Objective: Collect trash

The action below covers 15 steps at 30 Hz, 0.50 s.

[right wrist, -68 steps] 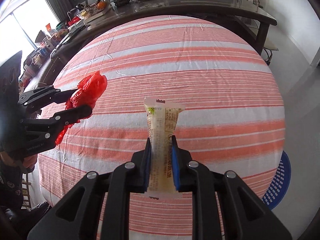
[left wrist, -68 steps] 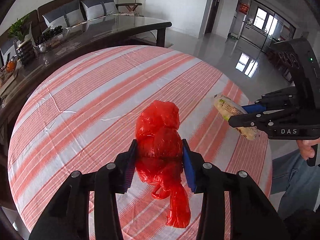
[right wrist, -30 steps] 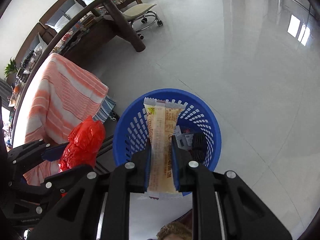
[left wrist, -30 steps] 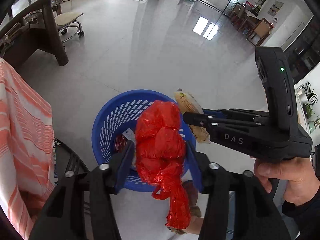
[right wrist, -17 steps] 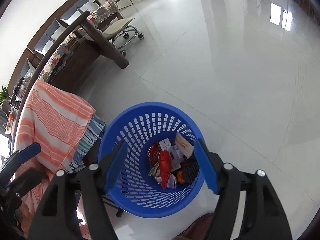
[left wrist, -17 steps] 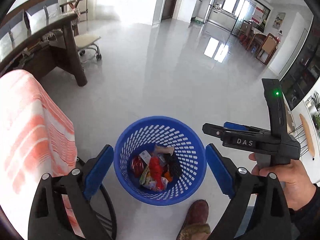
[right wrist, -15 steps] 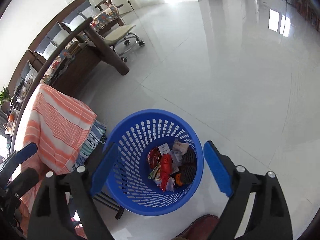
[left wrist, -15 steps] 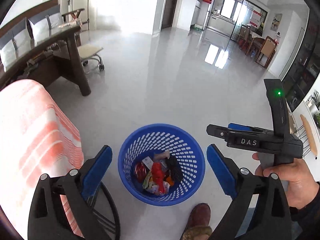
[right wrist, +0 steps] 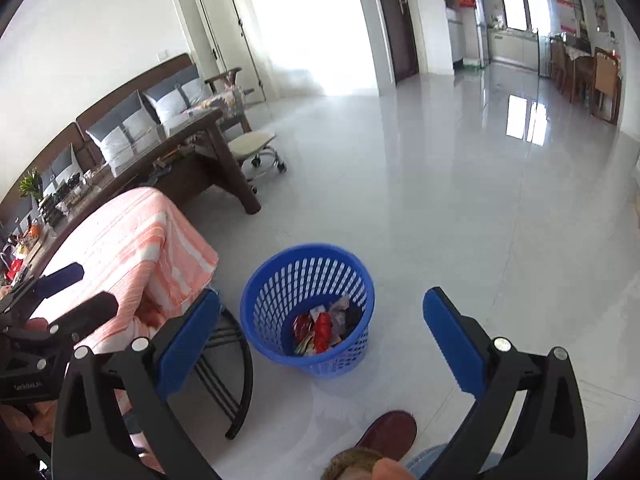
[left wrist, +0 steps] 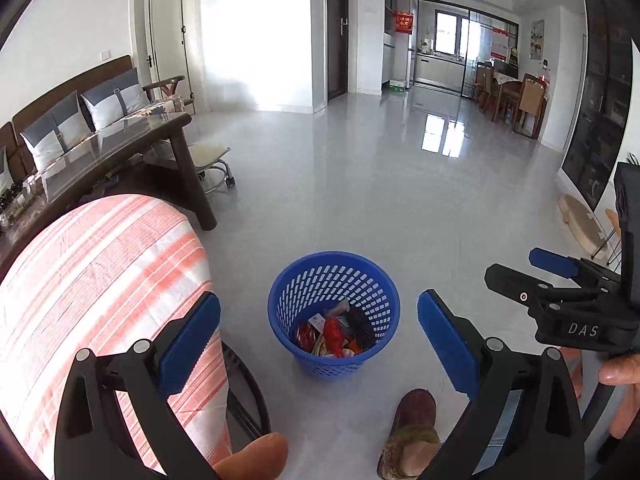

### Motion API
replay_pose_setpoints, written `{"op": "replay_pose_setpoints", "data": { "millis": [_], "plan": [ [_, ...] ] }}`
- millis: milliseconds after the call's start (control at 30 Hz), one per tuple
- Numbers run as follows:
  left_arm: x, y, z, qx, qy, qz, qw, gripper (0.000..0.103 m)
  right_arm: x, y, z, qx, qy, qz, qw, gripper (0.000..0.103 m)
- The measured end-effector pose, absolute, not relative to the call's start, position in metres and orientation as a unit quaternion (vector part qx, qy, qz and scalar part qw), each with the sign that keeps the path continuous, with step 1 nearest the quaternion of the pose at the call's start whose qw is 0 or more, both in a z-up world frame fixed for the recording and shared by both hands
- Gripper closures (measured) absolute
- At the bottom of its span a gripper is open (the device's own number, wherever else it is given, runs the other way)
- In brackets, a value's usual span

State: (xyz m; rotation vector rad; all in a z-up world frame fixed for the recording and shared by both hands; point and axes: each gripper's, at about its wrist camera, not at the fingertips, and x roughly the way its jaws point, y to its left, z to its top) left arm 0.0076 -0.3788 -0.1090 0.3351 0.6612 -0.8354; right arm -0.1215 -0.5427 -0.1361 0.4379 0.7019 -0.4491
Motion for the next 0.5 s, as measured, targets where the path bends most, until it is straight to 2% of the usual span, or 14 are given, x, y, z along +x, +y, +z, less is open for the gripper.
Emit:
{"op": "replay_pose_setpoints", "data": {
  "millis": [500],
  "plan": [
    [0.008, -0.374, -0.116, 0.181, 0.395, -0.371, 0.821, 0.005, -0.124, -0.502, -0.117, 0.164, 0.416, -0.251, 0.859, 0.005]
  ]
}}
